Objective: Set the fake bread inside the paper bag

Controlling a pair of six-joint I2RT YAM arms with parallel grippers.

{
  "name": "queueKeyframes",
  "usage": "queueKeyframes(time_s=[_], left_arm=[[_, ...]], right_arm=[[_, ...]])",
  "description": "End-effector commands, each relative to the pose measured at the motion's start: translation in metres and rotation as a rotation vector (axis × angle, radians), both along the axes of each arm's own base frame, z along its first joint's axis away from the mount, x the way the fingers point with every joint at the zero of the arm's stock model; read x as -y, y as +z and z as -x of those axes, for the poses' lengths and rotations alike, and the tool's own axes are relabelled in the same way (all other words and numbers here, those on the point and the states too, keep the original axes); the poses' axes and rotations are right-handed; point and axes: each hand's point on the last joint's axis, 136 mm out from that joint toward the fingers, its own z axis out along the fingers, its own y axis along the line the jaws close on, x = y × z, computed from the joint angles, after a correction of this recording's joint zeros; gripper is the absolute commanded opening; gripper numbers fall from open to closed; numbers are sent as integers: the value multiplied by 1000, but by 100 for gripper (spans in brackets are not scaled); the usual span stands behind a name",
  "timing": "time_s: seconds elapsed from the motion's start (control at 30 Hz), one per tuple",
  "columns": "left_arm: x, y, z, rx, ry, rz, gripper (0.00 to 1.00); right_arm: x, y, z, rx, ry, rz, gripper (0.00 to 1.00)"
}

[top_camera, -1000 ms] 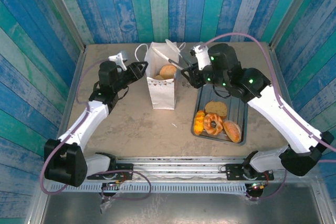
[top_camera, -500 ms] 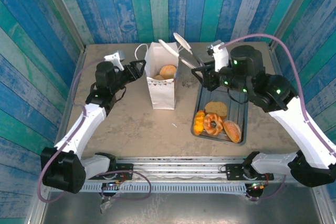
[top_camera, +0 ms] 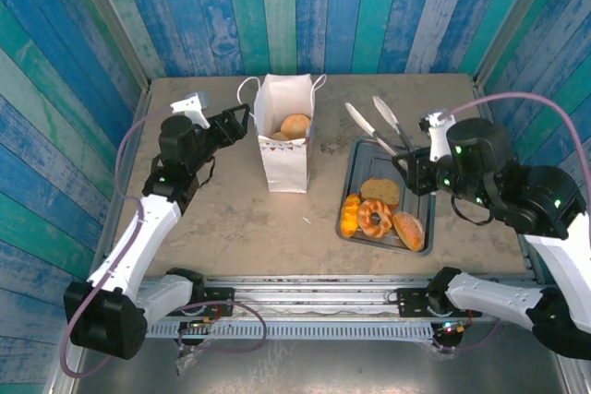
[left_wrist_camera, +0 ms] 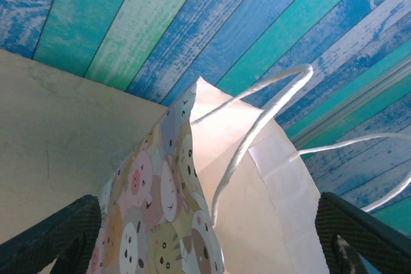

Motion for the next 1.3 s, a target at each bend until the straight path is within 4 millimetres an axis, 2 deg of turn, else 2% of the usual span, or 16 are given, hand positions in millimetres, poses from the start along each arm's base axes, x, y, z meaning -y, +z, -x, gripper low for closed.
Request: queueKeyframes(time_s=[0.0,0.13,0.37,0.57,0.77,1.27], left_arm=[[-9,5,5,50,39,-38,92],[-12,6,7,75,42,-91,92],[-17,0,14,105,58,-147,93],[-17,-10,14,114,53,-166,93],[-14,-20,8,98,38,-188,93],[-24,-27,3,92,41,-154,93]], right_arm=[[29,-35,14,-140,-155,54,45],[45,-67,28,-273,-251,103,45],[56,-119,50,-515,-313,237,45],[64,-156,69,-713,-334,279,45],[67,-175,83,-811,-332,311,44],[77,-197,86,-915,-337,397,45]])
